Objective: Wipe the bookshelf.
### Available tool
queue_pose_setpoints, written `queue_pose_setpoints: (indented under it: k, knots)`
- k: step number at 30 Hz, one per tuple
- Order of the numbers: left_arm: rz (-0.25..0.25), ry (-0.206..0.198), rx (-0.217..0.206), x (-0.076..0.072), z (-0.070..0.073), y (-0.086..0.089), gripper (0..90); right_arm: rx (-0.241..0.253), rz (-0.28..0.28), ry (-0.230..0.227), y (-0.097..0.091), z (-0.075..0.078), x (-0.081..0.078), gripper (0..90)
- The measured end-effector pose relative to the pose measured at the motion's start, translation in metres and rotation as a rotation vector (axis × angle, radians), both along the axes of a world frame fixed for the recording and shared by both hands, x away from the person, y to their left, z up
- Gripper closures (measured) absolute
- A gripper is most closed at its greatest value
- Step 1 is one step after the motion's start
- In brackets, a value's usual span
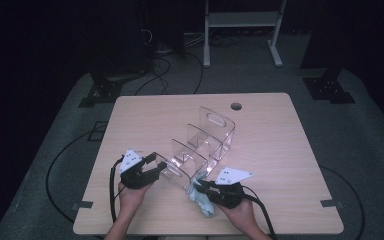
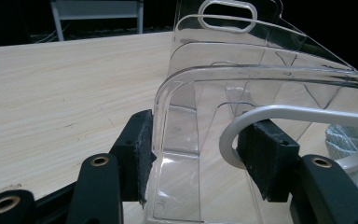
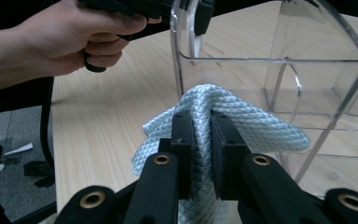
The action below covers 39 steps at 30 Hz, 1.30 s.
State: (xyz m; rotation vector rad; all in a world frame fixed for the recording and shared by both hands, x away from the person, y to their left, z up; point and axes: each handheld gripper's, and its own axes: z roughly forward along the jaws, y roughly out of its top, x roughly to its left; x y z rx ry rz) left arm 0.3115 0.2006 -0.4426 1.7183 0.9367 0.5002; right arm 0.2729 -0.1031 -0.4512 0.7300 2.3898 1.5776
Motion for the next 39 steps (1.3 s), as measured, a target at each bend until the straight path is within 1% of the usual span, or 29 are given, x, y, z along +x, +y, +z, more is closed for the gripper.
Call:
queue_pose_setpoints:
  k: [1, 2, 3, 4, 6, 7, 10, 11, 13, 14, 16, 17, 20, 22, 24, 25, 28, 30, 32, 34, 36, 38, 39]
  knots:
    - [-0.002, 0.002, 0.0, 0.0, 0.0, 0.0, 45.6, -0.003, -0.004, 0.001, -0.002, 0.001, 0.002, 80.3]
    - [-0.004, 0.002, -0.001, 0.0, 0.0, 0.0, 45.6, -0.002, -0.019, 0.0, -0.006, 0.001, 0.005, 80.3]
    - [-0.005, 0.002, -0.001, 0.0, 0.0, 0.0, 45.6, 0.0, -0.048, -0.002, -0.011, 0.002, 0.009, 80.3]
    - [-0.005, 0.001, -0.001, 0.0, 0.0, 0.0, 45.6, 0.004, -0.062, -0.002, -0.014, 0.002, 0.011, 80.4]
    - [-0.006, 0.001, 0.002, 0.0, 0.0, -0.001, 45.7, 0.019, -0.078, 0.017, -0.018, 0.003, 0.014, 80.3]
    - [-0.004, 0.002, -0.002, 0.0, 0.0, -0.002, 45.6, 0.017, -0.078, 0.008, -0.017, 0.003, 0.013, 80.3]
    - [0.004, -0.002, 0.001, 0.0, 0.0, -0.003, 45.7, 0.004, -0.056, -0.006, -0.008, 0.004, 0.004, 80.2]
    - [0.003, -0.003, 0.002, 0.001, 0.0, -0.002, 45.7, 0.002, -0.04, -0.01, -0.004, 0.005, 0.001, 80.2]
    - [0.004, -0.003, 0.001, 0.0, 0.0, -0.002, 45.7, 0.013, -0.004, -0.004, 0.002, 0.007, -0.005, 80.3]
    - [0.001, -0.003, 0.003, 0.0, 0.0, -0.001, 45.8, 0.012, 0.013, -0.01, 0.004, 0.008, -0.007, 80.3]
    - [-0.002, -0.002, 0.006, 0.0, 0.0, -0.001, 45.8, -0.007, 0.023, -0.025, 0.005, 0.009, -0.008, 80.4]
    - [-0.005, -0.005, 0.004, 0.001, 0.0, 0.0, 45.8, -0.007, 0.02, -0.025, 0.003, 0.01, -0.006, 80.4]
    - [-0.009, -0.003, 0.008, 0.0, 0.0, -0.001, 45.8, -0.002, -0.038, -0.02, -0.009, 0.012, 0.004, 80.4]
    - [-0.01, -0.003, 0.004, 0.0, 0.0, -0.002, 45.8, 0.005, -0.08, -0.011, -0.018, 0.014, 0.011, 80.4]
    - [-0.007, -0.001, -0.002, 0.001, 0.0, -0.004, 45.8, 0.012, -0.097, -0.007, -0.022, 0.015, 0.015, 80.4]
    - [-0.007, -0.002, -0.001, 0.001, 0.0, -0.004, 45.8, 0.009, -0.099, -0.008, -0.022, 0.016, 0.014, 80.4]
    - [-0.003, -0.004, -0.001, 0.0, 0.0, -0.004, 45.9, 0.018, -0.069, -0.017, -0.012, 0.017, 0.004, 80.3]
    - [-0.003, -0.006, 0.001, 0.0, 0.0, -0.004, 45.9, 0.031, -0.028, -0.017, -0.006, 0.02, -0.002, 80.3]
    - [-0.006, -0.003, 0.002, 0.0, 0.0, -0.003, 46.0, 0.021, -0.002, -0.03, 0.0, 0.022, -0.008, 80.4]
    - [-0.011, -0.005, 0.008, 0.0, 0.0, -0.002, 46.0, 0.004, 0.004, -0.04, 0.0, 0.024, -0.008, 80.5]
    - [-0.016, -0.007, 0.011, 0.0, 0.0, -0.002, 45.9, 0.012, -0.023, -0.026, -0.006, 0.025, -0.002, 80.5]
    - [-0.018, -0.008, 0.016, 0.0, 0.0, -0.002, 45.9, 0.01, -0.068, -0.029, -0.015, 0.025, 0.006, 80.7]
    - [-0.019, -0.009, 0.018, -0.001, 0.001, -0.002, 45.9, 0.008, -0.102, -0.031, -0.021, 0.025, 0.011, 80.7]
